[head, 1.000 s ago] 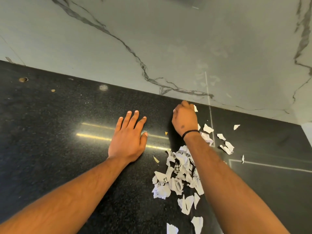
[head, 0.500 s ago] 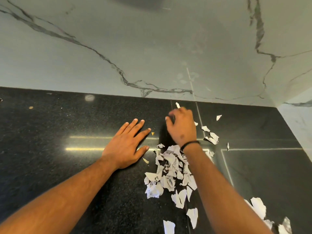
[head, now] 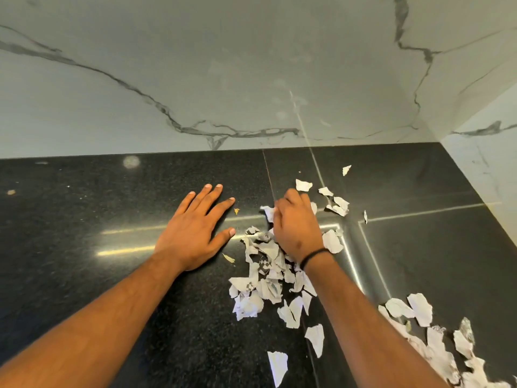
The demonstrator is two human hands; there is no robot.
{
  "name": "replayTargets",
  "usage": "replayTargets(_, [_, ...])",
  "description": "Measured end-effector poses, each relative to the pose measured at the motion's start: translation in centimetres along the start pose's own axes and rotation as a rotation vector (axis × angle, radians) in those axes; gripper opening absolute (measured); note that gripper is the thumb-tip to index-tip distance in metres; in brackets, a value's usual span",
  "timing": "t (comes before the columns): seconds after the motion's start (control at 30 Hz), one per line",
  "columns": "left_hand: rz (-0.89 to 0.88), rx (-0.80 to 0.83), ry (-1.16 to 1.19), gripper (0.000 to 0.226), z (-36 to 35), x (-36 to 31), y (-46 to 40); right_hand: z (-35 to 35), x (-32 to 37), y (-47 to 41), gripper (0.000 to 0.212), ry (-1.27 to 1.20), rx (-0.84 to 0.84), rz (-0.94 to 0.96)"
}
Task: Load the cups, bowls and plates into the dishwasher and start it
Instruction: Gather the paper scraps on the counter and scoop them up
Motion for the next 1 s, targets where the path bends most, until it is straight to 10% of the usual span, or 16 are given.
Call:
replayTargets(0.3, [0.003, -0.011, 0.002, 0.072, 0.1, -0.1, 0.0, 4.1, -4.8, -1.7, 0.034, -0.045, -0.154, -0.122])
replayTargets(0.53, [0.005, -0.011, 0.019, 0.070, 0.1, 0.0, 0.0, -0.6, -12.9, -8.5, 0.073, 0.051, 0.197, -0.530])
replayTargets(1.0, [0.005, -0.006, 0.014, 0.070, 0.3, -0.1, 0.1, 0.9, 0.9, 4.4, 0.027, 0.058, 0.032, -0.110])
Point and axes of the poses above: each hand's wrist, its own y-axis away from the middle knuckle, its own z-axis out of the back of the hand, x = y × z, the point moved 8 cm from there along -y, towards the middle knuckle, and after that the axes turned 13 degrees about y, right-handed, at the moved point
